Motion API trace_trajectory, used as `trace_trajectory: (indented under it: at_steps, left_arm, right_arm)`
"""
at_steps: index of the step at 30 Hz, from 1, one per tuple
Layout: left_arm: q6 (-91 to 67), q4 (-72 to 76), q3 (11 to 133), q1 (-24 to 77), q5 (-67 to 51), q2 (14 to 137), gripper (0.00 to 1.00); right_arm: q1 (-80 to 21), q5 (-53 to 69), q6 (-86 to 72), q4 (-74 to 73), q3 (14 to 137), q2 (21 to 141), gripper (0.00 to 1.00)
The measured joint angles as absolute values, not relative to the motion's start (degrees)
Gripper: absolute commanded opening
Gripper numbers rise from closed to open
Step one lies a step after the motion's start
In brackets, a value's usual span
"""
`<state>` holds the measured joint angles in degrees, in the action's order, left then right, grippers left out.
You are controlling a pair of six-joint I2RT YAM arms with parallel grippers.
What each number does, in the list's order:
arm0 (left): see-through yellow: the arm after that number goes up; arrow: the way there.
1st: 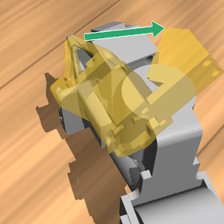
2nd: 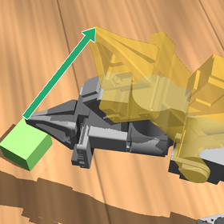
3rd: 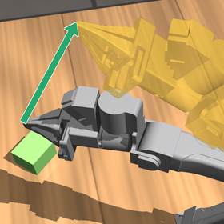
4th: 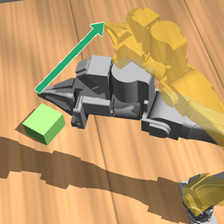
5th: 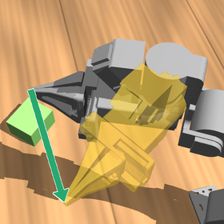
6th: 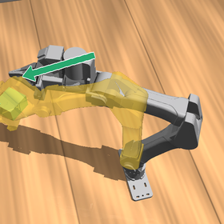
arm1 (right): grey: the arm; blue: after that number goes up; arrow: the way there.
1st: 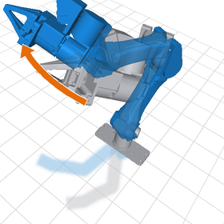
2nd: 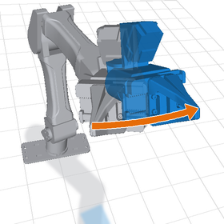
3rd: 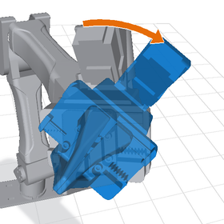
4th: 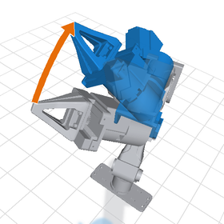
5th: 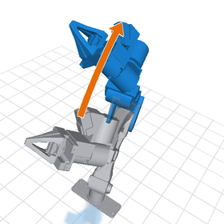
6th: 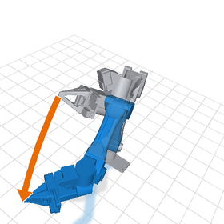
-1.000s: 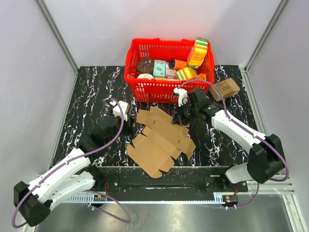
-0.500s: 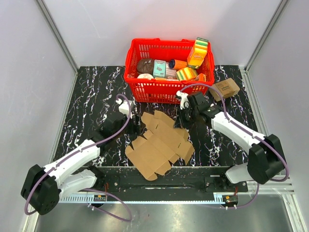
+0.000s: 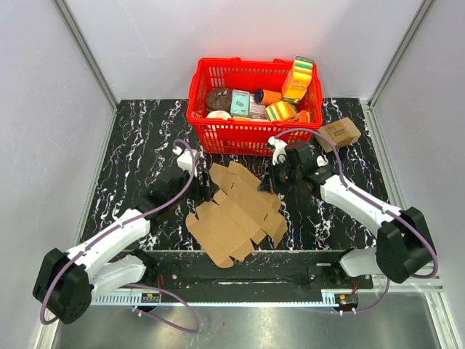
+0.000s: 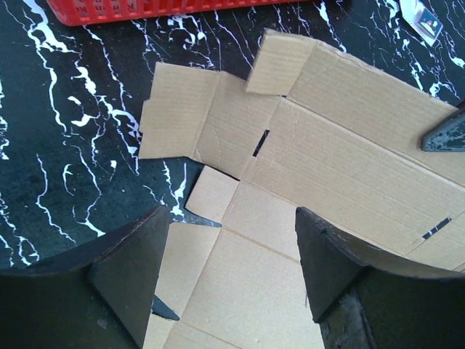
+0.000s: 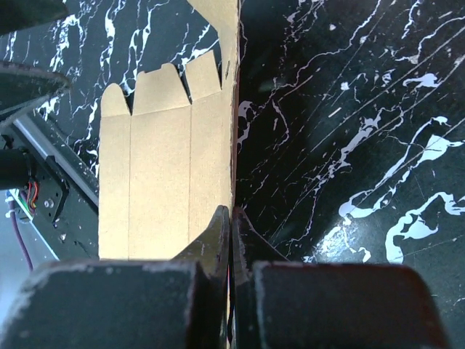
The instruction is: Fold the paper box
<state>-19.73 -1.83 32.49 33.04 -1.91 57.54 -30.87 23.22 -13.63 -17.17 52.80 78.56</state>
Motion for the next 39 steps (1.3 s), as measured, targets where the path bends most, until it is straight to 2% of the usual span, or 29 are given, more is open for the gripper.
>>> trace_trajectory:
  at_steps: [13,21,26,29,34,39]
  left_arm:
    - [-17.5,-0.1,32.5,21.8,-13.4,58.9,0.79]
    - [-19.7,4.8,32.5,21.7,-17.4,66.6,0.61]
    - [-21.0,7.0,32.4,21.7,-18.7,70.6,0.45]
    - [-21.4,7.6,32.4,21.7,-18.3,71.4,0.32]
    - [-21.8,8.3,32.4,21.7,-16.0,72.4,0.02]
    - [-21.9,8.5,32.9,21.7,-13.7,75.6,0.0]
  right_arm:
    - [-31.0,24.4,-9.7,-10.9,48.4,73.2,0.0]
    - [-31.5,23.7,-8.7,-10.4,47.8,71.2,0.0]
    - [-31.6,23.7,-8.7,-10.2,47.8,71.1,0.0]
    - [-31.8,23.7,-8.7,-10.2,47.8,70.9,0.0]
    - [-31.9,23.7,-8.8,-10.2,47.8,70.8,0.0]
    - [-31.9,24.1,-9.3,-10.0,47.7,70.7,0.0]
